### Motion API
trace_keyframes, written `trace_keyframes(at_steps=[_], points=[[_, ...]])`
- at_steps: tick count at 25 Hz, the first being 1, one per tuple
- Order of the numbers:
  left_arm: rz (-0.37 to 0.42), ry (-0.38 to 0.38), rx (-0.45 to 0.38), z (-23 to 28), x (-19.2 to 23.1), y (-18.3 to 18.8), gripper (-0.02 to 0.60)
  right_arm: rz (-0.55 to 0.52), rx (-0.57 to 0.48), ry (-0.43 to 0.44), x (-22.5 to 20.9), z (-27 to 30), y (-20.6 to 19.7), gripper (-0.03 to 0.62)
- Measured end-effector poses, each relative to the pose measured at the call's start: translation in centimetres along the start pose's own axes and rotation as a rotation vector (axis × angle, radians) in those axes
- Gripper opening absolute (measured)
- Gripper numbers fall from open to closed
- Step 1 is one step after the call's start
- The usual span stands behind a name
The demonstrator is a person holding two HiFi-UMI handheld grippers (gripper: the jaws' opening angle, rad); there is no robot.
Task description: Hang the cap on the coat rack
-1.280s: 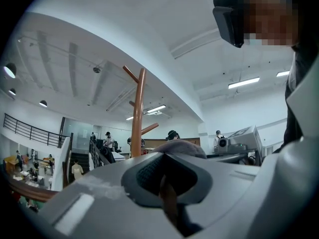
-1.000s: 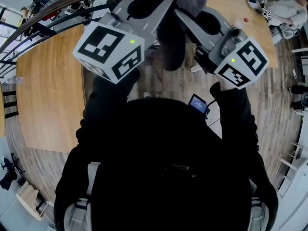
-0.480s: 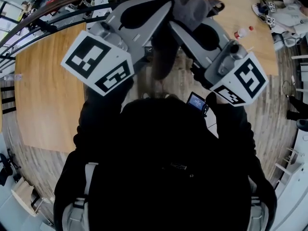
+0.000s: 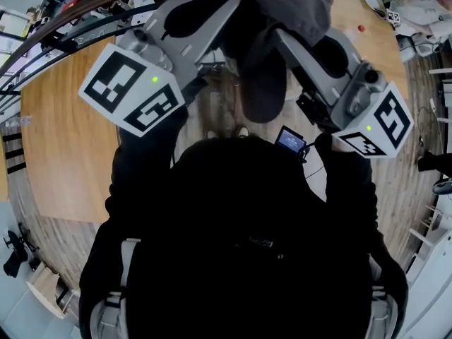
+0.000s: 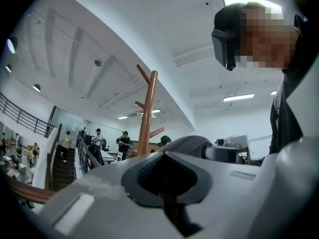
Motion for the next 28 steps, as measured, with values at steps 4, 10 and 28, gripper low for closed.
trace_keyframes(at_steps=[4,10,28], points=[[-0.034,0.012,0.005,0.3,0.6,-0.9,0.003,0.004,0.019,-0.018,-1.0,-1.3,-0.9,0.017],[-0.045,0.060,0.000,1.0,2.2,-0.5,0.003,0.025,0.021,-0.029,-3.2,-3.1,-1.2,0.017],[-0.081,0.060,0.020,1.0,4.3,-2.4,0.003,0.035,-0.129,0.192,-2.6,-4.3,0.4,0.017]])
Point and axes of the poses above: the fingertips, and each gripper's own axes: z forward along the fingers, x to its left, y out of its top, the point moved 9 cm from there along -z, backward along the fingers, and after that the axes turned 3 degrees about -z, right-handed, at the moved point
